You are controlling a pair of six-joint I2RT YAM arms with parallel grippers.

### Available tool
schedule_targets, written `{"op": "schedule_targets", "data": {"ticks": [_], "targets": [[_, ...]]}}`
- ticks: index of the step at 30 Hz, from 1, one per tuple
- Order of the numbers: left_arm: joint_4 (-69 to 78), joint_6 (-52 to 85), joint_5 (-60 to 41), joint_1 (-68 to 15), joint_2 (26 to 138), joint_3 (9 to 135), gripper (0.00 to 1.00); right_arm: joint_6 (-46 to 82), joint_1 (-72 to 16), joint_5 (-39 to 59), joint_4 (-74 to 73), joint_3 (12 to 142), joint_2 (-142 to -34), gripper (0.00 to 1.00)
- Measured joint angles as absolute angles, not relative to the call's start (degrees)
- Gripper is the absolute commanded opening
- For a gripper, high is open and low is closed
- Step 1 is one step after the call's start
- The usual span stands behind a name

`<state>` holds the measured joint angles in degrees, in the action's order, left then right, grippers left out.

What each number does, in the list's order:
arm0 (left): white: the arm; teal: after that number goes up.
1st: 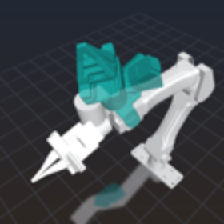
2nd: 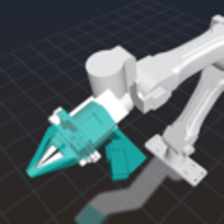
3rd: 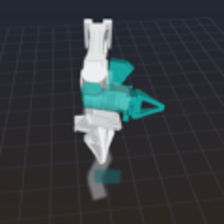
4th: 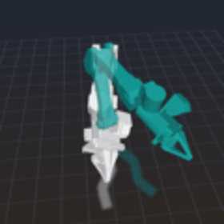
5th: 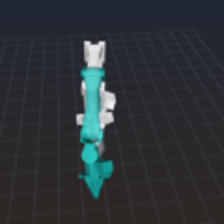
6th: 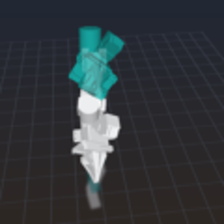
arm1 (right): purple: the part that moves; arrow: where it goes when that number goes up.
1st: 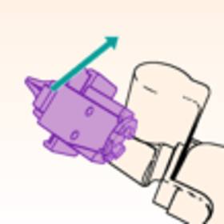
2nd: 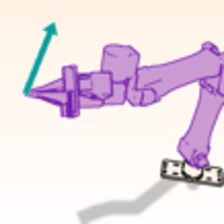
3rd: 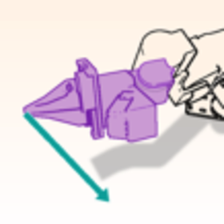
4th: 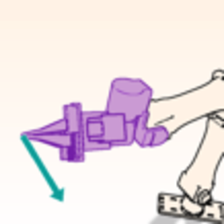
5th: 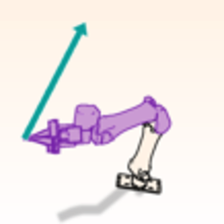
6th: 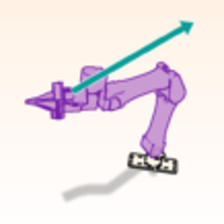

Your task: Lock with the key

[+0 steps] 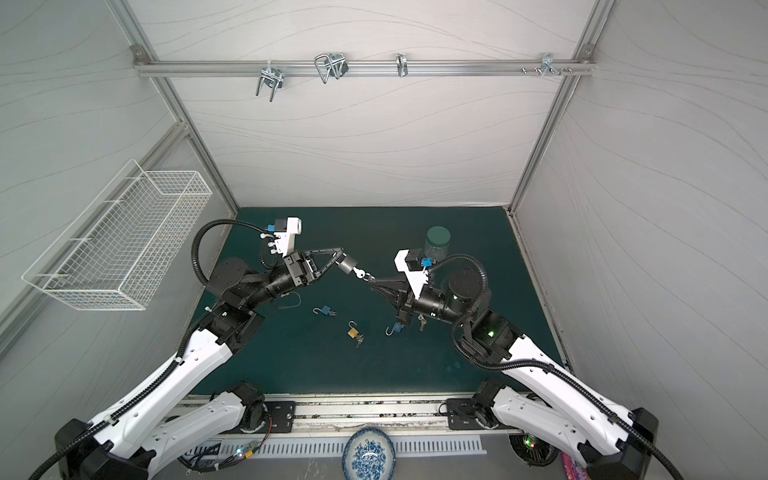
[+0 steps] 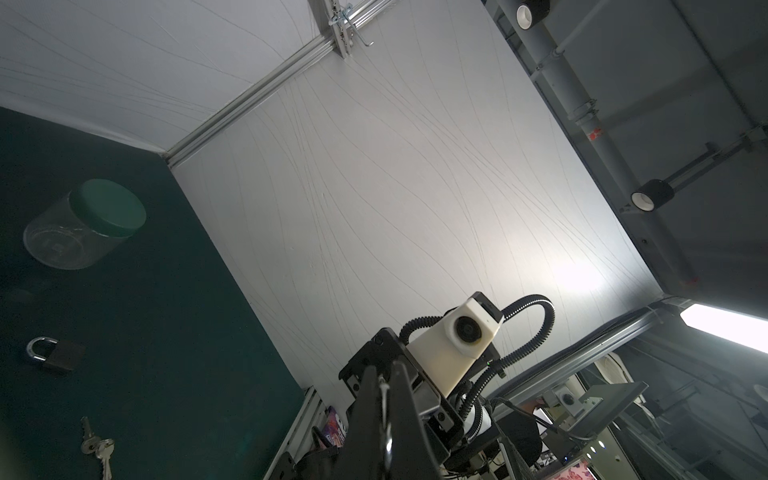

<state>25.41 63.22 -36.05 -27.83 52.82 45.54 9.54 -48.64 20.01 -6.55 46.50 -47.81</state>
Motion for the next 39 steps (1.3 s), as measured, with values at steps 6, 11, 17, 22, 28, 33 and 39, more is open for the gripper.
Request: {"op": "schedule_targets", "data": {"ticks": [6, 11, 17, 22, 28, 33, 39], "targets": [[21.8, 62.0, -36.4, -28.0, 51.6, 45.3, 0.00, 9.2, -47.7, 20.1, -3.6, 46.5, -46.0, 0.00], [17.1, 59.6, -36.5, -28.3, 50.3, 45.6, 0.00, 7.9, -47.5, 19.6, -0.2, 46.2, -43.9, 0.00], [10.7, 56.0, -34.4, -27.7, 50.0, 47.3, 0.00, 6.3, -46.7, 16.5, 5.4, 45.6, -41.0, 0.00], [7.2, 54.2, -32.3, -27.6, 49.4, 47.5, 0.00, 5.6, -46.5, 15.2, 9.8, 45.4, -40.6, 0.00], [-0.9, 49.3, -30.1, -27.6, 49.2, 49.2, 0.00, 7.1, -46.5, 11.5, 17.6, 46.0, -43.2, 0.00], [-10.7, 42.5, -26.0, -30.9, 51.4, 52.1, 0.00, 9.8, -46.5, 6.9, 27.5, 50.8, -51.7, 0.00], [-17.2, 37.7, -21.3, -36.9, 53.2, 51.6, 0.00, 15.2, -46.3, 1.6, 35.5, 51.5, -58.8, 0.00]]}}
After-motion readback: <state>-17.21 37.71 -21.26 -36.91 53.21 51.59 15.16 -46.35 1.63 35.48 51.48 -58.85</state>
